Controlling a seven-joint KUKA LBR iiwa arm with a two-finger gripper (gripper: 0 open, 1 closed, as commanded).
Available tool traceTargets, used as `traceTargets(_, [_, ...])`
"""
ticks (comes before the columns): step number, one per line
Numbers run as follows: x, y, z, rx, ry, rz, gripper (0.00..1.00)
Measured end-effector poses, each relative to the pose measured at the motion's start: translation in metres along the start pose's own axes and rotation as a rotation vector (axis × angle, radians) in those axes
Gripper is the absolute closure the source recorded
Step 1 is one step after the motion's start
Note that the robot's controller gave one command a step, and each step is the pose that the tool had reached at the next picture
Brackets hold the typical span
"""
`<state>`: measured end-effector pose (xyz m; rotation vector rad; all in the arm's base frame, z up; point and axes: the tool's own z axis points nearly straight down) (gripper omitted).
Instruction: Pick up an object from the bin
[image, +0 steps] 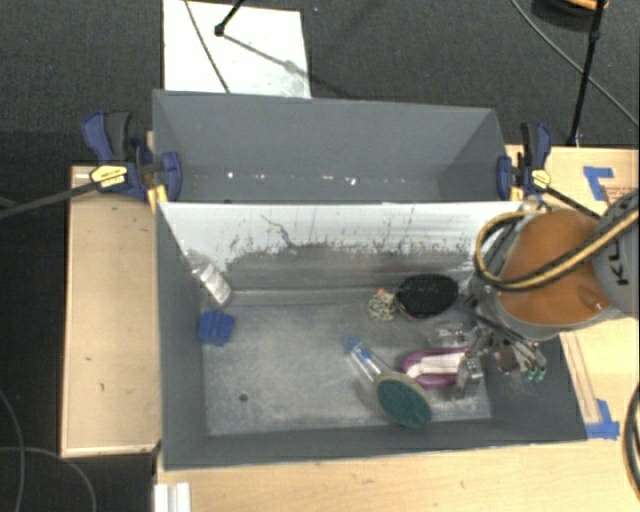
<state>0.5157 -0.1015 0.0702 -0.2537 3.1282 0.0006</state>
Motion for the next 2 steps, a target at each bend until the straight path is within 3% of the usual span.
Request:
traceTargets(1, [-0.005, -0.006, -0.127, 0.004, -0.006, 0.032, 1.0])
traceTargets(2, [0.009, -0.015, -0.164, 0.002, -0.001, -0.192, 1.0])
